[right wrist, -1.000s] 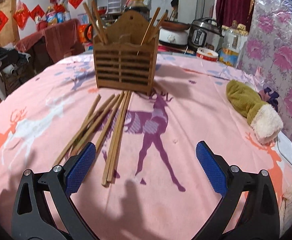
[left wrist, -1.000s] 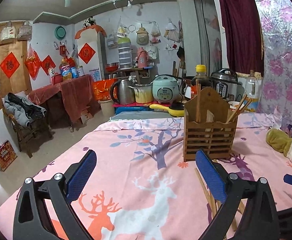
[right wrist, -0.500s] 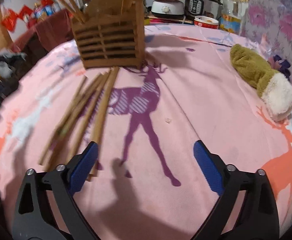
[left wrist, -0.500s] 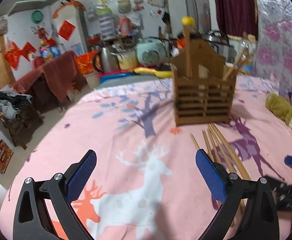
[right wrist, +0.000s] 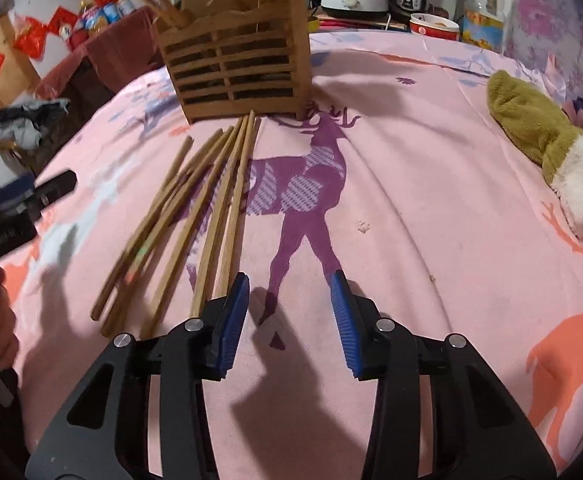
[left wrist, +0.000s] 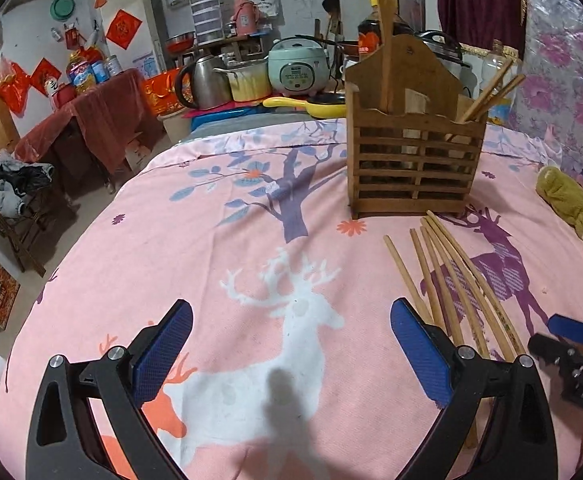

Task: Organize utensils
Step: 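Close the right tool on a chopstick while the left tool approaches another, then close the left tool on a chopstick while the right tool holds its own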

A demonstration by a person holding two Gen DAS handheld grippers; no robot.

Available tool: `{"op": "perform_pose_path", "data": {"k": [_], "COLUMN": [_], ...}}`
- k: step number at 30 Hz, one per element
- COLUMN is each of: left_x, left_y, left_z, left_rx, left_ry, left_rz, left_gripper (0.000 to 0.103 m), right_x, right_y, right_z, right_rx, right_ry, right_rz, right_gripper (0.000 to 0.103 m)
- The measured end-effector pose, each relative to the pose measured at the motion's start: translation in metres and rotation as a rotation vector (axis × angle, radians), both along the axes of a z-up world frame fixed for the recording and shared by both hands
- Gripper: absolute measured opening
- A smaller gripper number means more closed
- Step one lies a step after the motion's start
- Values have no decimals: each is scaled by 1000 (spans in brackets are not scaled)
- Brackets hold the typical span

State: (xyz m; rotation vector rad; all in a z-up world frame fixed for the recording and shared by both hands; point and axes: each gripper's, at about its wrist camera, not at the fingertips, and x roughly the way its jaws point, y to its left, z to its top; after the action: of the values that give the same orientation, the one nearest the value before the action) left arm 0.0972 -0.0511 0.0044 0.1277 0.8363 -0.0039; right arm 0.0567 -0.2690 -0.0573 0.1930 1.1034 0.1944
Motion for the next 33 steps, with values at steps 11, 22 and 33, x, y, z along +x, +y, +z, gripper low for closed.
{"op": "perform_pose_path", "data": {"k": [11, 22, 33], "left_x": [-2, -18, -17], "left_y": [-15, -29, -30], "left_z": [-9, -29, -43], "left_rx": [-3, -183, -230], "left_ry": [49, 206, 285], "left_rz": [-89, -275, -299], "left_gripper": [97, 97, 57], "right_x": [2, 5, 4], "right_y": [-4, -12, -9], "right_z": [-3, -5, -5], "right_rx": [-72, 1, -9], "right_ry": [-1, 21, 21], "right_rz": [-41, -53, -52], "right_gripper": [31, 35, 35]}}
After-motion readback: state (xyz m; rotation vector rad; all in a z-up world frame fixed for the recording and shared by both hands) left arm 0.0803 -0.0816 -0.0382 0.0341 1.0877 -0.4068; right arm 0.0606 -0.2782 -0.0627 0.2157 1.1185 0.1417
